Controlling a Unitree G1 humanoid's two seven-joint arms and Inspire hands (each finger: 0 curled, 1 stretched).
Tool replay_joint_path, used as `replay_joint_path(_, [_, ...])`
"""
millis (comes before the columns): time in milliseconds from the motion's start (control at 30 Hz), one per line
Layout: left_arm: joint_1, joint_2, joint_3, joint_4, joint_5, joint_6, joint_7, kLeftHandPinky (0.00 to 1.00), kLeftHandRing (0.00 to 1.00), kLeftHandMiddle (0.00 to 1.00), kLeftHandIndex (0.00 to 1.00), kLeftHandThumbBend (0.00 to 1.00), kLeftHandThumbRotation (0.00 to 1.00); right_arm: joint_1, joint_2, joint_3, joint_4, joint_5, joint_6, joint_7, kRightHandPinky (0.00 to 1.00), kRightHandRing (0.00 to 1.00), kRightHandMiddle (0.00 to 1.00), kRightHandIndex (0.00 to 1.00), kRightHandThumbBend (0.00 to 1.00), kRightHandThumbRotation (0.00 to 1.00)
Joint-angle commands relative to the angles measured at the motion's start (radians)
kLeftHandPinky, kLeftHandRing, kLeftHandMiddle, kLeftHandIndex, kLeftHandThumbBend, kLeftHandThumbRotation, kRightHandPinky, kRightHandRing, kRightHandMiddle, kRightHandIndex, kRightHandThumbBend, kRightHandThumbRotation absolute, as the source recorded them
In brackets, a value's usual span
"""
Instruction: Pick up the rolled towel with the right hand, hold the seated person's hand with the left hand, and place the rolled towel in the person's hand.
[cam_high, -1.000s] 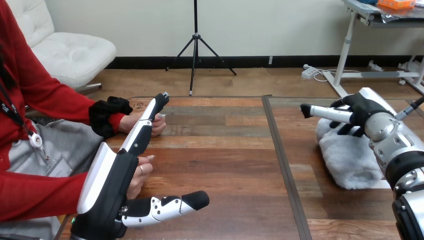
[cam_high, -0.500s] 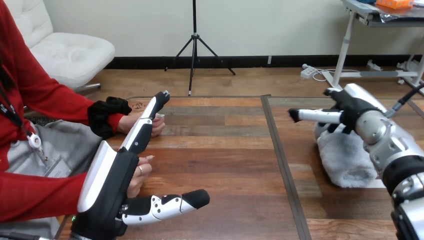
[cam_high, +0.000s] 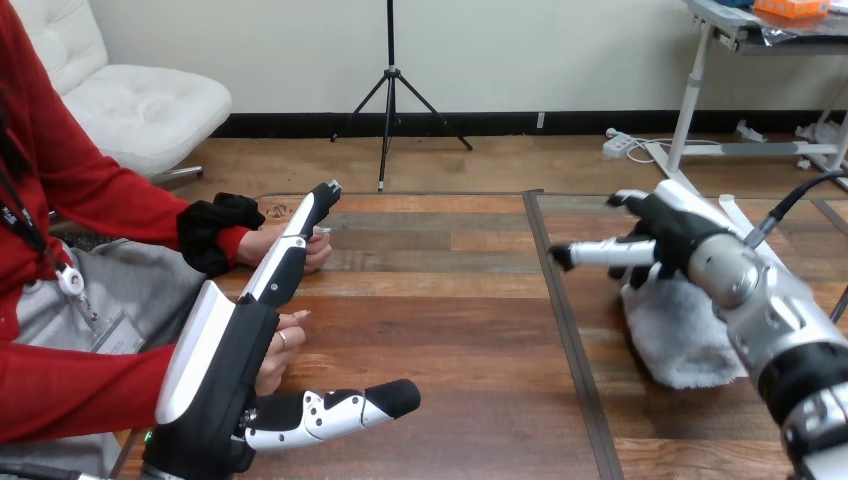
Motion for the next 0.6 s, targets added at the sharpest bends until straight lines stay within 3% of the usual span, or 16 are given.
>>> replay_joint_path(0, [-0.060, 0.009, 0.015, -0.033, -0.016, -0.001, 0.000, 0.94, 0.96, 0.96, 0.97, 1.00, 0.58, 0.074, -0.025, 0.000, -0.306, 0.016, 0.048, 0.080, 0.26, 0.42, 0.52, 0.96, 0.96, 0.55])
replay_joint_path(200, [-0.059, 0.011, 0.016, -0.034, -0.022, 0.002, -0.004, 0.95, 0.96, 0.96, 0.97, 1.00, 0.58, 0.131, -0.048, -0.010, -0.423, 0.028, 0.058, 0.150, 0.17, 0.25, 0.36, 0.96, 0.95, 0.54])
replay_joint_path(333, [-0.062, 0.012, 0.019, -0.032, -0.017, 0.001, -0.001, 0.95, 0.96, 0.96, 0.97, 1.00, 0.58, 0.163, -0.056, -0.024, -0.487, 0.040, 0.071, 0.184, 0.17, 0.25, 0.36, 0.96, 0.95, 0.53])
replay_joint_path(433, [-0.064, 0.013, 0.020, -0.027, -0.019, -0.004, 0.000, 0.95, 0.96, 0.96, 0.97, 1.00, 0.58, 0.193, -0.069, -0.033, -0.526, 0.047, 0.036, 0.194, 0.16, 0.23, 0.34, 0.96, 0.94, 0.52])
replay_joint_path(567, [-0.064, 0.016, 0.020, -0.033, -0.025, 0.004, -0.007, 0.95, 0.96, 0.96, 0.97, 1.00, 0.58, 0.223, -0.076, -0.043, -0.605, 0.038, 0.081, 0.218, 0.14, 0.20, 0.31, 0.96, 0.94, 0.52])
